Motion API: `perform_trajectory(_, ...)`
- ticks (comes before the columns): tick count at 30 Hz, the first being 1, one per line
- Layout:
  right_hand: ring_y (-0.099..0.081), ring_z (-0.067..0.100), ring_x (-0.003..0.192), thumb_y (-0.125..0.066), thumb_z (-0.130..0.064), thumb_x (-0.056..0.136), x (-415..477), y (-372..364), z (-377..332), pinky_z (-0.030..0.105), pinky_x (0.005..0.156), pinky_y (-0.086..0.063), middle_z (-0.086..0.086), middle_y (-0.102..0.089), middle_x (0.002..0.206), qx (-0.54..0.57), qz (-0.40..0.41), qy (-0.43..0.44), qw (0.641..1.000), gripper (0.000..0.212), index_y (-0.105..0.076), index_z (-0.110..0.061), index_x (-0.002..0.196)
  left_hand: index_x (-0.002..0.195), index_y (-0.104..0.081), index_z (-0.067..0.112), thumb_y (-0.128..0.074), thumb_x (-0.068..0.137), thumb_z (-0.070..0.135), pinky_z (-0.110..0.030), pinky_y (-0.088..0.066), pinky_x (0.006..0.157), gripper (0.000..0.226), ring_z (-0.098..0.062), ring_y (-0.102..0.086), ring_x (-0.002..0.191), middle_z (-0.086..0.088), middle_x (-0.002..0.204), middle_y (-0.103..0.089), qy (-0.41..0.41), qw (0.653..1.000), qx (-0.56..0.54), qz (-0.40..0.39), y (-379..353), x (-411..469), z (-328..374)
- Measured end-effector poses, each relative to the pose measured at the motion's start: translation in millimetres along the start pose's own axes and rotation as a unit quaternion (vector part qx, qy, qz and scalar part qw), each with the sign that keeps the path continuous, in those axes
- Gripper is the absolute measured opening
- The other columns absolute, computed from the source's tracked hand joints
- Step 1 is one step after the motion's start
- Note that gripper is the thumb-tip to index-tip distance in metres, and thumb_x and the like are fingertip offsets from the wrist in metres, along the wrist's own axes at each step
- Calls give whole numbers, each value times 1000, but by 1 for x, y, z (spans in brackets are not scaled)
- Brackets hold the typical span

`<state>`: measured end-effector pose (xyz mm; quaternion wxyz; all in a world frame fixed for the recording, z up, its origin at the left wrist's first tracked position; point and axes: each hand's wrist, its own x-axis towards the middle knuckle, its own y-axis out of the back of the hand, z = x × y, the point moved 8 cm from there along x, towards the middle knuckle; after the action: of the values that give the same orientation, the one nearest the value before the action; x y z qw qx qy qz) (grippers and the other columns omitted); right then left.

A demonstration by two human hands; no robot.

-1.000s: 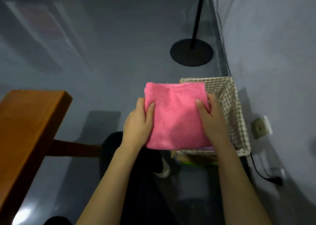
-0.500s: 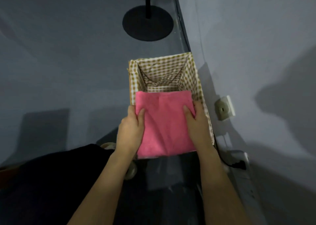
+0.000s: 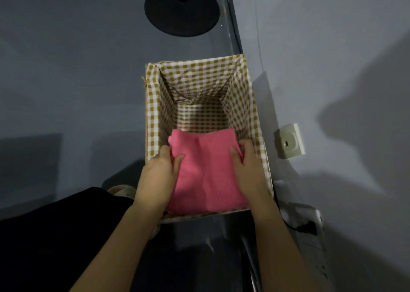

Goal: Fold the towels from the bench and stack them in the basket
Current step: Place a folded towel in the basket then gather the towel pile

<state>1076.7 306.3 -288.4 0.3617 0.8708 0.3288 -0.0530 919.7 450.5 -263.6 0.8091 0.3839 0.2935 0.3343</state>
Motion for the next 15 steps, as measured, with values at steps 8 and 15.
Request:
perform_trajectory(8, -45, 0, 68, -33, -24, 103, 1, 7, -3, 12, 56, -34, -14, -46, 79, 3, 77, 34, 996, 11, -42, -20, 101, 115, -47, 2, -41, 98, 38, -39, -42, 67, 40, -34, -60, 81, -17, 93, -63, 6, 1000, 13, 3, -6, 4, 7)
perform_trajectory(15, -49, 20, 98, -39, -9, 97, 0, -30, 17, 34, 86, -45, 11, -33, 138, -230, -106, 6, 967, 33, -39, -13, 130, 147, -11, 11, -52, 95, 11, -34, -38, 101, 66, -26, -38, 126, -13, 141, -29, -49, 965, 243, -83, -26, -13, 28)
